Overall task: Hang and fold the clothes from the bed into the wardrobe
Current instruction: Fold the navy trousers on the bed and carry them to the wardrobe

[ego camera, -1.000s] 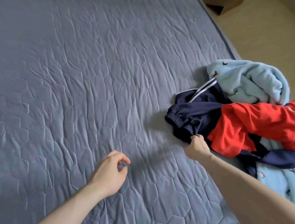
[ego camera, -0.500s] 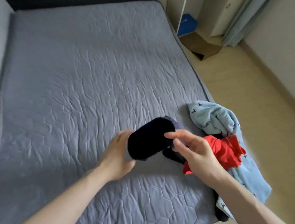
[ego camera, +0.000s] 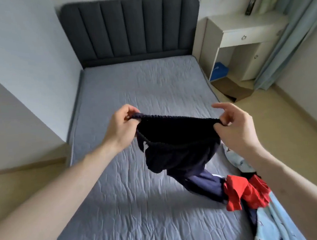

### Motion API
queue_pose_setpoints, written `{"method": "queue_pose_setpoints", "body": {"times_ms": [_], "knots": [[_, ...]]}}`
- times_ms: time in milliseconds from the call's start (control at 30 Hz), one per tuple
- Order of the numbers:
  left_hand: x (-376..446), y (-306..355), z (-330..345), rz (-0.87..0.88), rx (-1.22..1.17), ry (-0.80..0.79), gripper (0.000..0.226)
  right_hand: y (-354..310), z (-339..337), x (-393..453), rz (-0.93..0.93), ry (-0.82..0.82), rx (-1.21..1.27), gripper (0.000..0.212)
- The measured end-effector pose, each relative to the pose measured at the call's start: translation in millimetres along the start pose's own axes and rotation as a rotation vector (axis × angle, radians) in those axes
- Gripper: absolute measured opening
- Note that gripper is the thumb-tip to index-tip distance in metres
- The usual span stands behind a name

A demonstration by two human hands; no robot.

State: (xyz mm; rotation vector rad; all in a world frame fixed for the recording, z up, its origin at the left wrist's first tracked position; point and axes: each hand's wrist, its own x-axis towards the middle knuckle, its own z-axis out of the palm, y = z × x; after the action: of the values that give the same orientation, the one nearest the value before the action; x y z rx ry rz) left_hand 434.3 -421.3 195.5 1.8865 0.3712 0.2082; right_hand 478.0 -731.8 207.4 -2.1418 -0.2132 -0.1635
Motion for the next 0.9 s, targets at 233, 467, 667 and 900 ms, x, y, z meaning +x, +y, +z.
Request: {"method": "queue_pose_setpoints", "body": {"times_ms": [233,467,667,900], "knots": [[33,117,-92,0.158,0.340,0.221,0.021,-110,-13,80,-0.270,-0.066,-0.506,0.019],[43,218,-182,0.054,0.271,0.350,0.022,-239,-27,132,-0.258,0.219,-0.200,0.045],[28,271,-221,0.176,0.092,0.359,0.017,-303,-41,133,-0.406,0.333,-0.134,0.052],[-31,200,-209,0.204,0.276,0.380,0.034,-249,0,78,-0.545,0.218,-0.094,0.030]]}}
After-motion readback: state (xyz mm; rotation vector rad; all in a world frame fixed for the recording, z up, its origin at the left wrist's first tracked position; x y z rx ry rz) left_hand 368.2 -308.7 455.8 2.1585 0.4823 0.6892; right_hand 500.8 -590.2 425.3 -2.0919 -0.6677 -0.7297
